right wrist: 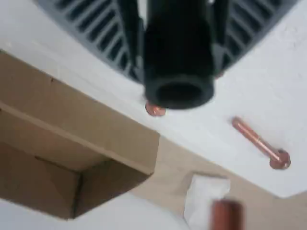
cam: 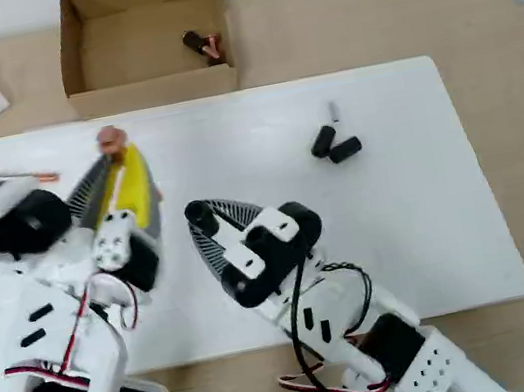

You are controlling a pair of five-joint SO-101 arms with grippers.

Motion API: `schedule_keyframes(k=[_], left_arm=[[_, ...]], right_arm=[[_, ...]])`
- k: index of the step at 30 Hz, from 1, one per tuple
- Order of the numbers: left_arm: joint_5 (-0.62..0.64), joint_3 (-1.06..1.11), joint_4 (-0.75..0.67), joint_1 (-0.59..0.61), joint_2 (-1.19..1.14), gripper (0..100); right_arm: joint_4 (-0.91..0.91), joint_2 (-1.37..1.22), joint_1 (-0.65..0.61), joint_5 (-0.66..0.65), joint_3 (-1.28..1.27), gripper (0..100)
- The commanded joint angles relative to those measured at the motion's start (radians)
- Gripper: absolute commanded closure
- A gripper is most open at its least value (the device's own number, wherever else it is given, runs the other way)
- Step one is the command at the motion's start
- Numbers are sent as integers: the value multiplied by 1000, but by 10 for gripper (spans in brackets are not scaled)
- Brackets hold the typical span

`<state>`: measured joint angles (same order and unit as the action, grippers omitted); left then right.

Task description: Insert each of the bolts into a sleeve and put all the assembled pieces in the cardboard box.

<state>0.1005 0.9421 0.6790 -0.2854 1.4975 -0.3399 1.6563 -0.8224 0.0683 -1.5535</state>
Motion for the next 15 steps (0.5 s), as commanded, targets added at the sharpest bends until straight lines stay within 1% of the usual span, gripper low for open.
schedule_keyframes(k=[1,6,12,15], left_arm=[[3,-17,-20,-83,8,994],[5,-48,-17,-98,2,994],[6,-144,144,-100,1,994],[12,-158,175,-101,1,994]], right_arm=[[68,31,-8,-8,-13,989],[75,51,-7,-8,-24,989],[74,94,44,-8,-53,989],[71,117,51,-8,-61,989]])
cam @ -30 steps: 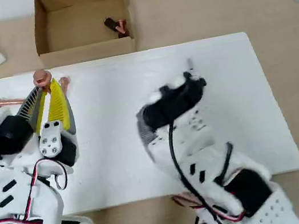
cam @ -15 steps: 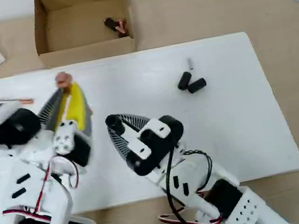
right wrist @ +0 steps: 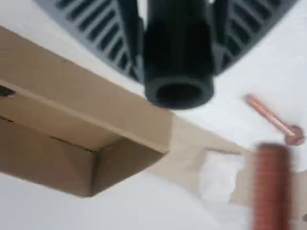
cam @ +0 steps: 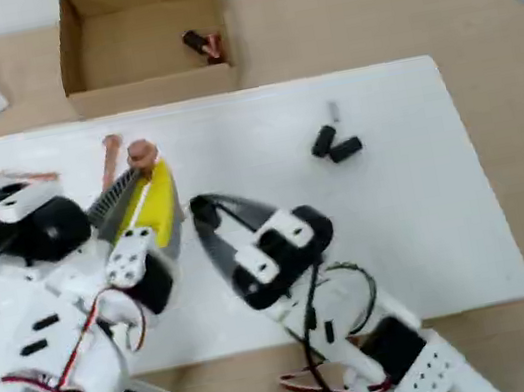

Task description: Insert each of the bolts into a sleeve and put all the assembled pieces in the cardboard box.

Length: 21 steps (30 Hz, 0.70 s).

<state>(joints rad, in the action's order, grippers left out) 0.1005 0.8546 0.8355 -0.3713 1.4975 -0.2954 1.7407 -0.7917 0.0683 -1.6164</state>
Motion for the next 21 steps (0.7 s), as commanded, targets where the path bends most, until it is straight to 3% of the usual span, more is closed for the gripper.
schedule_keyframes(k=[1,6,11,21], left_arm=[[31,-71,18,-15,1,994],[84,-68,8,-15,-1,994],[83,-35,-69,-14,-1,994],[80,-17,-72,-60,-2,994]], right_arm=[[25,39,21,-6,-1,989],[23,59,21,-3,-10,989],[23,59,21,-3,-8,989],[-26,59,16,0,-10,989]])
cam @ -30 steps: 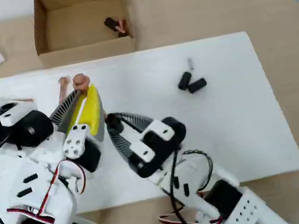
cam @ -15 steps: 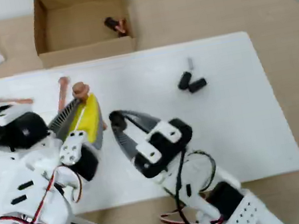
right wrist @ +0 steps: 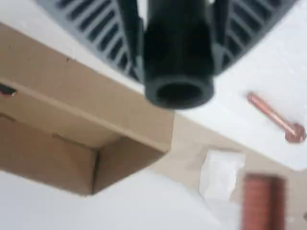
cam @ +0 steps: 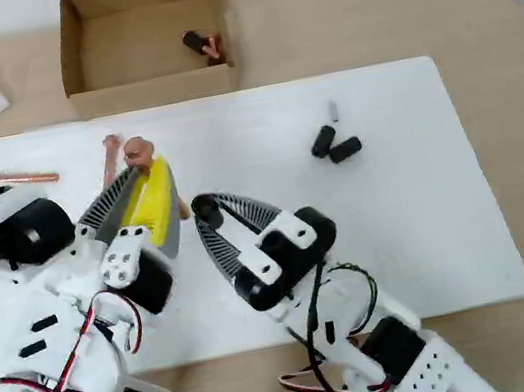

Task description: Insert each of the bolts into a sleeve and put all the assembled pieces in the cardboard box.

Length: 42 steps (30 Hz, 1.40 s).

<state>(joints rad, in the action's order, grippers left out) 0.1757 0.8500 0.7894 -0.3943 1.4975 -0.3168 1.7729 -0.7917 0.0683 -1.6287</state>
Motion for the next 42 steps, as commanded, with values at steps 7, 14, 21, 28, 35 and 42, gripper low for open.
schedule_keyframes(k=[7,14,21,28,35,42], left_arm=[[2,55,-91,-69,-2,993],[-31,91,-97,-69,-2,993],[-106,169,-181,-68,-1,993],[-104,238,-270,-68,-1,994],[-104,242,-290,-68,-1,994],[-106,255,-293,-31,-1,994]], right_arm=[[-5,27,16,0,4,989],[-5,27,19,0,8,989],[-5,27,19,0,8,989],[-5,27,19,0,8,989],[-5,27,19,0,4,989],[-5,27,19,0,4,989]])
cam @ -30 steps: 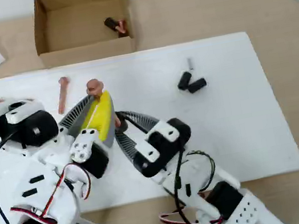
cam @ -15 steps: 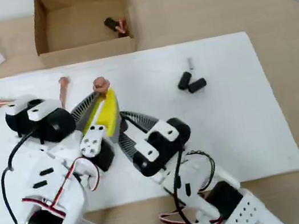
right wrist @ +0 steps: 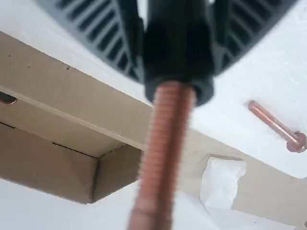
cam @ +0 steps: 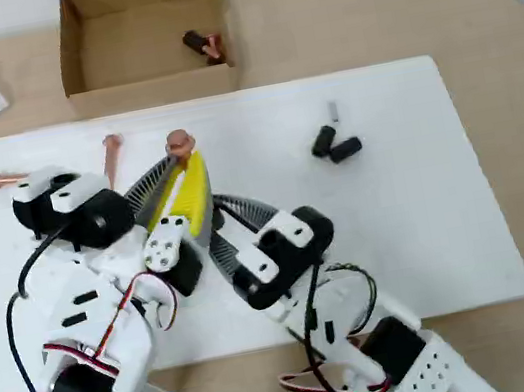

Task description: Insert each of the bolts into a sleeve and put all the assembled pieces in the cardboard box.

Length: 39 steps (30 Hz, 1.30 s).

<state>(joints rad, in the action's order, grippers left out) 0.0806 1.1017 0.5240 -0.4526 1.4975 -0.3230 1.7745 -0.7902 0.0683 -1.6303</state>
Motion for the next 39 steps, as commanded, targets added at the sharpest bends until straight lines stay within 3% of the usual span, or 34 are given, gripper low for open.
schedule_keyframes(k=[1,5,11,18,27,39], left_arm=[[-11,12,-41,46,-1,994],[-6,37,-71,97,-1,994],[14,40,-64,72,-1,994],[54,32,43,-28,7,994],[55,34,51,-34,7,994],[18,25,192,-38,8,994]], right_arm=[[2,25,18,0,5,989],[2,25,18,2,4,989],[0,21,18,29,4,989],[0,21,18,29,4,989],[0,19,19,29,4,989],[0,18,48,57,8,989]])
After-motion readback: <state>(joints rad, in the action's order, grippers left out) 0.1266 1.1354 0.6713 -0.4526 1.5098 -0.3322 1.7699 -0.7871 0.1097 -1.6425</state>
